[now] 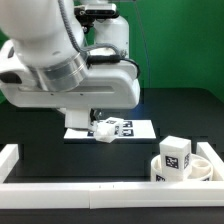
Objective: Assemble stool
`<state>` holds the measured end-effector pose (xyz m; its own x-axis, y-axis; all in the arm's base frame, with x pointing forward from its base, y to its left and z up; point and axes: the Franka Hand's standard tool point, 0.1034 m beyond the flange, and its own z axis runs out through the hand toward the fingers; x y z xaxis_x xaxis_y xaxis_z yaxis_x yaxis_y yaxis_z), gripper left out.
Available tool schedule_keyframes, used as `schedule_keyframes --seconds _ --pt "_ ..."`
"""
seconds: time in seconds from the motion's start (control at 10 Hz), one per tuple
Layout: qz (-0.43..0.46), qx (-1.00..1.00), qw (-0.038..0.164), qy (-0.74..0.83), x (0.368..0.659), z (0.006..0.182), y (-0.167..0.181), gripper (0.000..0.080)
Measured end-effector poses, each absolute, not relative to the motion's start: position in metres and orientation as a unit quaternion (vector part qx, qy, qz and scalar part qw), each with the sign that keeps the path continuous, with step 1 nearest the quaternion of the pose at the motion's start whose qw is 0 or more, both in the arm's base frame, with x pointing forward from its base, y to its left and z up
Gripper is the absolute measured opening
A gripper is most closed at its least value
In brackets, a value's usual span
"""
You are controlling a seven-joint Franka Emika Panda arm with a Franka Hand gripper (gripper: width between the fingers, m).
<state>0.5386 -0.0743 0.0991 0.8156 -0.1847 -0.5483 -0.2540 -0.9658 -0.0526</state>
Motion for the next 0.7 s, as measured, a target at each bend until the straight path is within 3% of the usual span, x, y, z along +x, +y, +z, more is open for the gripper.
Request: schedule_keyframes --seconds 0.2,0.4,0.5,0.7 --pt "0.199 -0.971 0.05 0.121 0.55 0.103 -0.071 0.032" --pt "0.094 -0.985 0.048 0.14 0.555 0.128 -0.026 0.032" --pt "0.068 -0.985 0.045 0.15 0.543 0.128 -0.006 0.032" --pt "0.016 -0.99 0.018 0.139 0.542 0.118 0.007 0.032"
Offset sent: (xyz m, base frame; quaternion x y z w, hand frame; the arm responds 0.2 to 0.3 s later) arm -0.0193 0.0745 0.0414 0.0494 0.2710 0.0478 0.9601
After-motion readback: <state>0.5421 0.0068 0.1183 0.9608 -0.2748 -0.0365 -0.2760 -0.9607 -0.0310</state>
